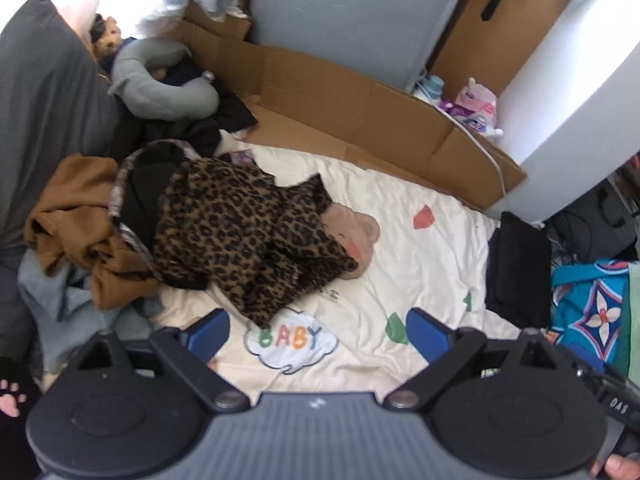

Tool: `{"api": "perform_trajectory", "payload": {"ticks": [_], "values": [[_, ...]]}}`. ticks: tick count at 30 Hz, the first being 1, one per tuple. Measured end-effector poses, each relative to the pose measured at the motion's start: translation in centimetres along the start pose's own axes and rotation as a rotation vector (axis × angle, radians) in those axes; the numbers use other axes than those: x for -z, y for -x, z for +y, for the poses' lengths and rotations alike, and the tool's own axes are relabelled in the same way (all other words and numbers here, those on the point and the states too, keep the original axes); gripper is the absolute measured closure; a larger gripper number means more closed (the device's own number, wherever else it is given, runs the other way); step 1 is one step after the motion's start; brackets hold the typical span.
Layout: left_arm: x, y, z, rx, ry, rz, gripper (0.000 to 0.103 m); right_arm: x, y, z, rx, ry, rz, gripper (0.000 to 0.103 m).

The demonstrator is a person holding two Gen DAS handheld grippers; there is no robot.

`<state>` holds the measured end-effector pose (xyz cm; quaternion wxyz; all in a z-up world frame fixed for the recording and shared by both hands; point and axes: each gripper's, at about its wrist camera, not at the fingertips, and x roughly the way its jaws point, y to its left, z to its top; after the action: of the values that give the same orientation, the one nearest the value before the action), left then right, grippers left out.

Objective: Fold clothes
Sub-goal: 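Move both tools toward the leopard-print garment on the clothes pile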

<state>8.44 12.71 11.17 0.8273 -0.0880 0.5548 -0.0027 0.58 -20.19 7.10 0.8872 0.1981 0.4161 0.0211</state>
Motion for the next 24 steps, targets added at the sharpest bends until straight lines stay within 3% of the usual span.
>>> {"api": "perform_trajectory", "payload": {"ticks": [6,11,19,24], "values": [[-3.2,3.9,2.2,-0.028,0.023,-0.044,0.007,-0.1,0.6,0.4,-0.033,0.020,-0.006,0.001],[-5.6,4.6,4.5,-0.064,0.035,-0.062,0.006,0.0,0.3,-0.1,-0.062,0.019,-0.006,0.002],[-7.4,2.1,9.1,-0.081,0.096,-0.079,0.006,0.7,-2.4,-1.1,-0.020,0.015,0.031,0.004],[-7.0,-1.6,12.4,-0.044,0.149,-0.059,0.008,1.4,-4.8,-1.3,-0.025,0.028,0.041,0.005]]}}
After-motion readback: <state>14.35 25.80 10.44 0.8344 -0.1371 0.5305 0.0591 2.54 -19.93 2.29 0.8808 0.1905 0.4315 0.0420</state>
